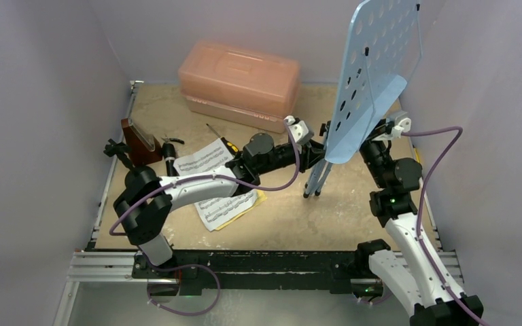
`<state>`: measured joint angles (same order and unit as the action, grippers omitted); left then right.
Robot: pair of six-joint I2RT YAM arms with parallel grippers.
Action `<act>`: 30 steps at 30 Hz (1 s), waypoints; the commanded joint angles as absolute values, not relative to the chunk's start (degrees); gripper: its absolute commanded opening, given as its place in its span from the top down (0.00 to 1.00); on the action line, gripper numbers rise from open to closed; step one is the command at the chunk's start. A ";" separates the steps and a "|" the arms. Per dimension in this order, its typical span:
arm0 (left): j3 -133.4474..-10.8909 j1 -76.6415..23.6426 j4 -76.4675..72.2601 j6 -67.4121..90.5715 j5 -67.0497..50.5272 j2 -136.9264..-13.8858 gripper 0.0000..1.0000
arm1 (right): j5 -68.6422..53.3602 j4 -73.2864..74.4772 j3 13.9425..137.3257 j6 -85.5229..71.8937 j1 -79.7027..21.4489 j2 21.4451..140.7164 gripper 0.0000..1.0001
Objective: Pack up the instrument practice props
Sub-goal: Close the music stand at the center of the board.
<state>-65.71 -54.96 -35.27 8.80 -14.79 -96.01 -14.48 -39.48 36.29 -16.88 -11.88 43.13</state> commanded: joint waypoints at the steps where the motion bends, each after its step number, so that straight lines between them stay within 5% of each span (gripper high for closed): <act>1: -63.15 -53.91 -49.71 7.38 -7.18 -91.24 0.72 | -17.97 -48.36 37.69 -18.21 -12.70 39.84 1.00; 12: -53.15 -53.99 -45.49 6.95 -4.81 -83.45 0.34 | -17.21 -47.15 37.14 -17.00 -12.67 39.64 1.00; 30: -42.17 -56.35 -50.09 7.53 -3.60 -85.85 0.14 | -14.68 -46.17 37.30 -17.42 -12.67 40.16 1.00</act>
<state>-44.27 -54.78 -43.88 7.49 -4.23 -84.14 -15.73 -37.56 35.20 -16.91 -12.36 41.98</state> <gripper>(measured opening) 0.848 0.246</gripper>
